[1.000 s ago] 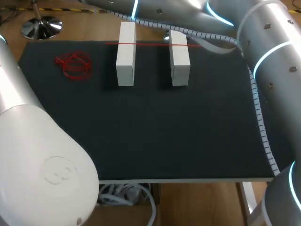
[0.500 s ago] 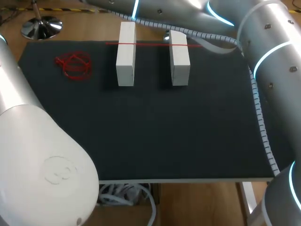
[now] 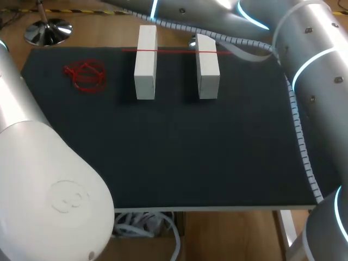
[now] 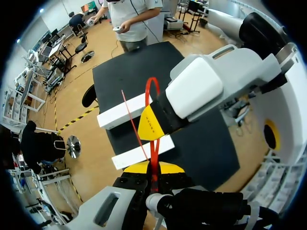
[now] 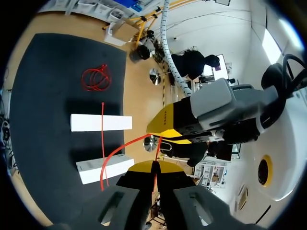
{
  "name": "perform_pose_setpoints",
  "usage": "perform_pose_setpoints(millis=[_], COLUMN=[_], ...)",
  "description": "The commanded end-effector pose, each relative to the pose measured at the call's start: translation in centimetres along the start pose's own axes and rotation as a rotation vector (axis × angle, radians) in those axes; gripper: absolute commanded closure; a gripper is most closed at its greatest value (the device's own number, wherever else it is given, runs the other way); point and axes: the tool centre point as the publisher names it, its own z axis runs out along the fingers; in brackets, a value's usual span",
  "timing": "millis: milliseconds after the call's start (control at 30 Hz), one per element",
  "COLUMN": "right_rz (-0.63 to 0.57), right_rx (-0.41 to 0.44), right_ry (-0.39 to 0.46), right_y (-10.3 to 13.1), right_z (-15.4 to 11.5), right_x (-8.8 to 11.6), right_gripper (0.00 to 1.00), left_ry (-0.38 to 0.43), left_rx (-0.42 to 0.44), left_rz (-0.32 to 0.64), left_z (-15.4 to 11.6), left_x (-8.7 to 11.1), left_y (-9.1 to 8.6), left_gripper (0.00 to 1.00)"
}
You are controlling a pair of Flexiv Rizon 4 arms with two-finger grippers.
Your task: Grab the tape and strap the tape.
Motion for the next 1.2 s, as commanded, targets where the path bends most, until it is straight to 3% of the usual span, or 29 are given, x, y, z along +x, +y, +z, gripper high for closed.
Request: perform_pose_setpoints(millis=[33, 1200], right_rz=[-0.005, -0.015], right_rx=[0.004, -0.004], right_ry=[0.018, 0.020], right_y=[0.48, 1.07], right_z=[0.17, 0.39], right_x=[-0.62, -0.77], right_gripper=[1.00, 1.00], left_ry=[0.002, 0.002], left_rx=[-0.001, -0.001], left_rz=[0.000, 0.000], left_z=[-0.04, -0.04], left_x=[-0.05, -0.05], left_y=[-0.02, -0.02], left_gripper=[1.00, 1.00])
